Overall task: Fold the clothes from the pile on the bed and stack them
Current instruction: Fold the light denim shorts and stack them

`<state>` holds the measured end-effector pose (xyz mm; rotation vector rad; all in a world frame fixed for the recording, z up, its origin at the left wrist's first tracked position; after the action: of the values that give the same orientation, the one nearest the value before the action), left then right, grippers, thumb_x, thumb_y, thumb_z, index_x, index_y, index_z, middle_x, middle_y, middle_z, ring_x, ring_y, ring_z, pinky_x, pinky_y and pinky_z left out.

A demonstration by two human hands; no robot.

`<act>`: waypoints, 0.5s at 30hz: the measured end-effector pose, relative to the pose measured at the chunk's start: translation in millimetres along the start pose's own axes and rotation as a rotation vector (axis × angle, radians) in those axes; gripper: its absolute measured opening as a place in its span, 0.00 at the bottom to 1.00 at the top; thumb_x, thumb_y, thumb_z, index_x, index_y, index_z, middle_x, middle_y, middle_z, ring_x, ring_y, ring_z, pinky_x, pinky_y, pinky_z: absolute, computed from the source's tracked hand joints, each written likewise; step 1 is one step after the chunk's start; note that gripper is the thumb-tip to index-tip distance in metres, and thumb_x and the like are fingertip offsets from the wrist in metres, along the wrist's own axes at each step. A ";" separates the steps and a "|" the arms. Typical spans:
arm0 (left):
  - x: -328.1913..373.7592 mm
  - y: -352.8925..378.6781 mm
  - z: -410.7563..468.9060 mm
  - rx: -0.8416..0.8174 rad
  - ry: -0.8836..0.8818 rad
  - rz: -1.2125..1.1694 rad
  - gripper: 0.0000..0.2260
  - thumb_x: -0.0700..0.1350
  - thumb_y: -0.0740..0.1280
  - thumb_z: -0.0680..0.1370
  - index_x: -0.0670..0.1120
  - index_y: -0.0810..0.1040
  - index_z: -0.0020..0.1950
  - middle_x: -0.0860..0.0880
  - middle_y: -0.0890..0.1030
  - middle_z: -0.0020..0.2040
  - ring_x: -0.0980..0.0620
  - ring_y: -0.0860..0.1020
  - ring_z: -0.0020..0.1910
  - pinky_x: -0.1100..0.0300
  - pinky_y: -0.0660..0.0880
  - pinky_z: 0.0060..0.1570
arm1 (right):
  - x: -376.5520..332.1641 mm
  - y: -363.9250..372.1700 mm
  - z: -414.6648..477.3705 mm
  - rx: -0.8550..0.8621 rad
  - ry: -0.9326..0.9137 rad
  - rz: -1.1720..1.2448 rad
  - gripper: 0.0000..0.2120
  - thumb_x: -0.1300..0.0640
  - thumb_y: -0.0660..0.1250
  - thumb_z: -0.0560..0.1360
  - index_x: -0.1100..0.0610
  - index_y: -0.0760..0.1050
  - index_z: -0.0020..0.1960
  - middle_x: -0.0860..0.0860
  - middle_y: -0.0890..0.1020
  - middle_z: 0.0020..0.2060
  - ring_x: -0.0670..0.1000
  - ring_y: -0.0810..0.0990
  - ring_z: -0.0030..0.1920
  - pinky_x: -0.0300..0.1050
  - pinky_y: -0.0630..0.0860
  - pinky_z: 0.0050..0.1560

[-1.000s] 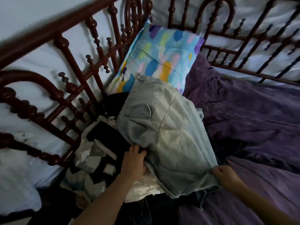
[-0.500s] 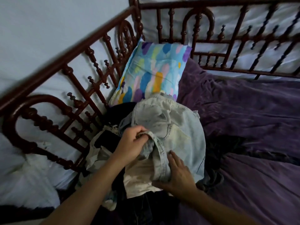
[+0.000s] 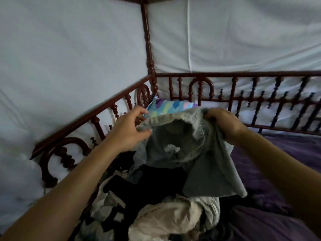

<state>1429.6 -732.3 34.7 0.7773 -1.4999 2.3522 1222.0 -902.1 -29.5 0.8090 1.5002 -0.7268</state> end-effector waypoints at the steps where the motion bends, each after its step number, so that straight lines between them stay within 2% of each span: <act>1: 12.2 14.3 0.5 -0.088 0.009 -0.040 0.24 0.48 0.76 0.69 0.60 0.72 0.61 0.59 0.78 0.50 0.63 0.77 0.46 0.67 0.73 0.42 | -11.8 7.2 -5.0 -0.039 -0.013 -0.020 0.10 0.55 0.66 0.68 0.58 0.84 0.42 0.56 0.85 0.40 0.52 0.85 0.39 0.42 0.80 0.36; 2: 25.0 28.5 0.1 -0.152 0.030 -0.089 0.27 0.48 0.77 0.68 0.58 0.72 0.64 0.58 0.79 0.51 0.62 0.78 0.46 0.67 0.74 0.43 | -21.6 14.5 -10.5 -0.074 -0.035 -0.065 0.11 0.53 0.66 0.67 0.57 0.84 0.40 0.55 0.85 0.39 0.51 0.84 0.38 0.42 0.79 0.36; 3: 37.4 40.7 0.1 -0.181 0.071 -0.138 0.23 0.45 0.76 0.70 0.53 0.76 0.63 0.55 0.81 0.49 0.59 0.78 0.44 0.67 0.74 0.43 | -30.8 20.7 -16.4 -0.091 -0.065 -0.121 0.11 0.51 0.67 0.66 0.56 0.84 0.38 0.55 0.85 0.38 0.51 0.84 0.37 0.43 0.79 0.38; 5: 57.0 47.2 1.5 -0.116 0.156 -0.173 0.07 0.37 0.71 0.73 0.41 0.82 0.50 0.46 0.82 0.41 0.57 0.76 0.38 0.62 0.70 0.38 | -48.8 26.9 -31.1 -0.079 -0.175 -0.213 0.16 0.44 0.69 0.64 0.57 0.83 0.42 0.56 0.85 0.41 0.50 0.83 0.41 0.45 0.79 0.44; 6: 61.0 43.1 3.1 -0.061 0.165 -0.209 0.02 0.35 0.69 0.74 0.38 0.82 0.44 0.43 0.81 0.38 0.57 0.74 0.35 0.60 0.68 0.36 | -54.6 24.0 -38.0 -0.052 -0.247 -0.253 0.21 0.41 0.71 0.63 0.56 0.83 0.46 0.56 0.85 0.44 0.47 0.83 0.42 0.41 0.79 0.45; 8: 62.1 30.8 9.8 0.017 0.137 -0.310 0.07 0.34 0.66 0.74 0.36 0.76 0.35 0.42 0.74 0.30 0.58 0.68 0.29 0.60 0.63 0.32 | -55.0 16.3 -54.3 0.023 -0.327 -0.426 0.30 0.35 0.75 0.60 0.48 0.78 0.58 0.51 0.83 0.51 0.41 0.81 0.46 0.35 0.78 0.44; 10: 69.2 19.5 15.9 0.038 0.150 -0.390 0.11 0.34 0.65 0.73 0.38 0.69 0.31 0.47 0.66 0.27 0.58 0.63 0.26 0.59 0.59 0.29 | -38.3 16.4 -73.2 0.148 -0.319 -0.757 0.44 0.31 0.75 0.57 0.39 0.63 0.69 0.46 0.76 0.60 0.43 0.77 0.54 0.44 0.77 0.53; 11: 73.5 15.9 18.7 0.037 0.156 -0.403 0.12 0.35 0.65 0.73 0.38 0.67 0.30 0.47 0.64 0.27 0.57 0.63 0.26 0.58 0.59 0.29 | -29.4 20.6 -85.2 0.259 -0.360 -0.927 0.47 0.30 0.73 0.58 0.38 0.57 0.72 0.46 0.72 0.63 0.47 0.74 0.58 0.49 0.75 0.56; 12: 77.4 13.8 20.7 0.037 0.154 -0.407 0.12 0.36 0.65 0.73 0.38 0.67 0.30 0.47 0.64 0.27 0.56 0.63 0.26 0.58 0.59 0.29 | -22.8 28.5 -99.4 0.390 -0.442 -1.053 0.47 0.31 0.71 0.59 0.40 0.56 0.72 0.47 0.70 0.65 0.50 0.72 0.61 0.52 0.73 0.56; 14: 79.8 12.7 24.0 0.034 0.131 -0.433 0.14 0.38 0.65 0.73 0.42 0.66 0.28 0.50 0.63 0.26 0.55 0.62 0.25 0.58 0.59 0.29 | -10.3 49.1 -127.9 0.628 -0.610 -1.179 0.39 0.36 0.68 0.62 0.46 0.63 0.70 0.49 0.71 0.63 0.54 0.71 0.60 0.52 0.70 0.52; 15: 78.2 12.0 25.4 0.033 0.116 -0.449 0.16 0.39 0.65 0.72 0.45 0.64 0.26 0.52 0.62 0.24 0.56 0.61 0.23 0.58 0.59 0.28 | -3.5 58.7 -137.8 0.694 -0.652 -1.199 0.34 0.39 0.68 0.63 0.48 0.68 0.66 0.49 0.72 0.60 0.54 0.71 0.58 0.51 0.70 0.48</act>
<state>1366.9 -766.3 77.3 0.8639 -1.1039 2.0481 1193.8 -755.8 -14.0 -0.0090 0.9880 -2.2290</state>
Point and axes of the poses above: each hand's wrist, its own z-axis towards the middle knuckle, its own y-axis out of the palm, x = y × z, the point moved 9 cm from there along z, towards the middle knuckle
